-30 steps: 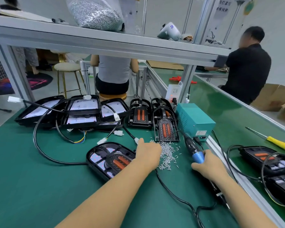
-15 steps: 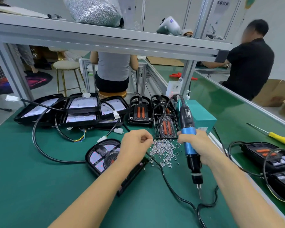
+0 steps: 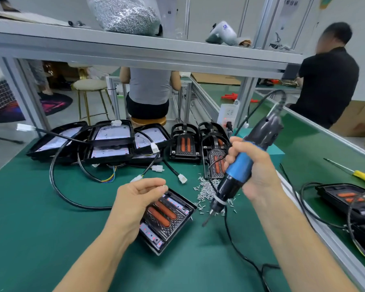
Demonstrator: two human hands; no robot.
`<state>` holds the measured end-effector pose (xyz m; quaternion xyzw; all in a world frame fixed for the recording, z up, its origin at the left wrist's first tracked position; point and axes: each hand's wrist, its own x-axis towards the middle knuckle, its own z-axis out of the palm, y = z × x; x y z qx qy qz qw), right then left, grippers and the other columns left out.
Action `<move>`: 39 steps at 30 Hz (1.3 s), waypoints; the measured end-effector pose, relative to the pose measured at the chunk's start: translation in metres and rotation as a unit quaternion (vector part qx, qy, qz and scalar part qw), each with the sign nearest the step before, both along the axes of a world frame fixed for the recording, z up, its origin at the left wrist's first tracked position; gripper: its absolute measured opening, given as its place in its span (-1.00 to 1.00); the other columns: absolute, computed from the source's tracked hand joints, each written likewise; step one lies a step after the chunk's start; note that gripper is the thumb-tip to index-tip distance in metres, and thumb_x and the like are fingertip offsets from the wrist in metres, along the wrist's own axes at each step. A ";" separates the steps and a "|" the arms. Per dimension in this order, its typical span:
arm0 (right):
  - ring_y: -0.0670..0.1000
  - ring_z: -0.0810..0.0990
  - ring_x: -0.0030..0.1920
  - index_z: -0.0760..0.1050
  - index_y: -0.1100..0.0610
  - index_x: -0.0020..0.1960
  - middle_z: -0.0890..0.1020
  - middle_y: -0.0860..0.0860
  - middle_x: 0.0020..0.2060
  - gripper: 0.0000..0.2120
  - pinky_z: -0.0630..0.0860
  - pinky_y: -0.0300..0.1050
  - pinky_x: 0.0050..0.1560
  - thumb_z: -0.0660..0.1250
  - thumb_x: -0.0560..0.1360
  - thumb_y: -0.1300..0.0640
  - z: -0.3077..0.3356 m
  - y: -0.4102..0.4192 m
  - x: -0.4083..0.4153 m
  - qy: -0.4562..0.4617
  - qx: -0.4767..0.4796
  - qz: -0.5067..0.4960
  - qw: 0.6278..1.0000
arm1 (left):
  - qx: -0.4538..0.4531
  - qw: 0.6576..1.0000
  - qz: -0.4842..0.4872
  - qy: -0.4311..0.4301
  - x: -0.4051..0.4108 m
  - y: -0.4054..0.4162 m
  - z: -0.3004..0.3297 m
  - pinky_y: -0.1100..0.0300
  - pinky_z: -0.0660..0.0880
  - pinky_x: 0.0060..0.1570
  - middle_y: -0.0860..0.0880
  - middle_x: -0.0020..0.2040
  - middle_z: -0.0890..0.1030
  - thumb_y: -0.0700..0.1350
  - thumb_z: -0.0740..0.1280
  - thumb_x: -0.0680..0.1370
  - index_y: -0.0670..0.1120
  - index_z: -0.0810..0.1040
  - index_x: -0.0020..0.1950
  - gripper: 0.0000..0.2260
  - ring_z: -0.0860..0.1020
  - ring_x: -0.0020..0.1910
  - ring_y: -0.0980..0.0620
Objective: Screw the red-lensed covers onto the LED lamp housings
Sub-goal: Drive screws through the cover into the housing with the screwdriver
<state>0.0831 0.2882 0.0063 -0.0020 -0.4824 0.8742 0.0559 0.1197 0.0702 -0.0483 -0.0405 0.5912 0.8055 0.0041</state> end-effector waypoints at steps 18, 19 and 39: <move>-0.10 0.41 -0.47 0.42 0.11 -0.12 0.43 -0.08 -0.46 -0.87 0.42 -0.25 -0.34 0.28 0.34 0.21 0.024 -0.063 0.007 0.157 -0.192 -0.065 0.967 | 0.126 0.991 0.011 -0.033 0.008 -0.015 -0.005 0.32 0.55 -0.32 -0.12 -0.27 0.68 -0.25 0.41 0.25 -0.22 0.64 -0.15 -0.81 0.59 -0.37 0.11; -0.10 0.41 -0.46 0.42 0.10 -0.12 0.43 -0.08 -0.46 -0.87 0.43 -0.25 -0.34 0.28 0.34 0.21 0.024 -0.064 0.007 0.158 -0.190 -0.065 0.967 | 0.130 0.991 0.012 -0.034 0.008 -0.016 -0.006 0.32 0.55 -0.32 -0.13 -0.27 0.68 -0.25 0.41 0.26 -0.21 0.65 -0.18 -0.83 0.59 -0.37 0.11; -0.09 0.41 -0.46 0.45 0.10 -0.14 0.44 -0.07 -0.45 -0.87 0.43 -0.25 -0.34 0.31 0.32 0.23 0.024 -0.069 0.007 0.149 -0.184 -0.072 0.969 | 0.123 0.991 0.028 -0.046 0.008 -0.014 -0.003 0.34 0.54 -0.32 -0.11 -0.29 0.67 -0.35 0.37 0.40 -0.24 0.63 -0.13 -0.91 0.56 -0.39 0.13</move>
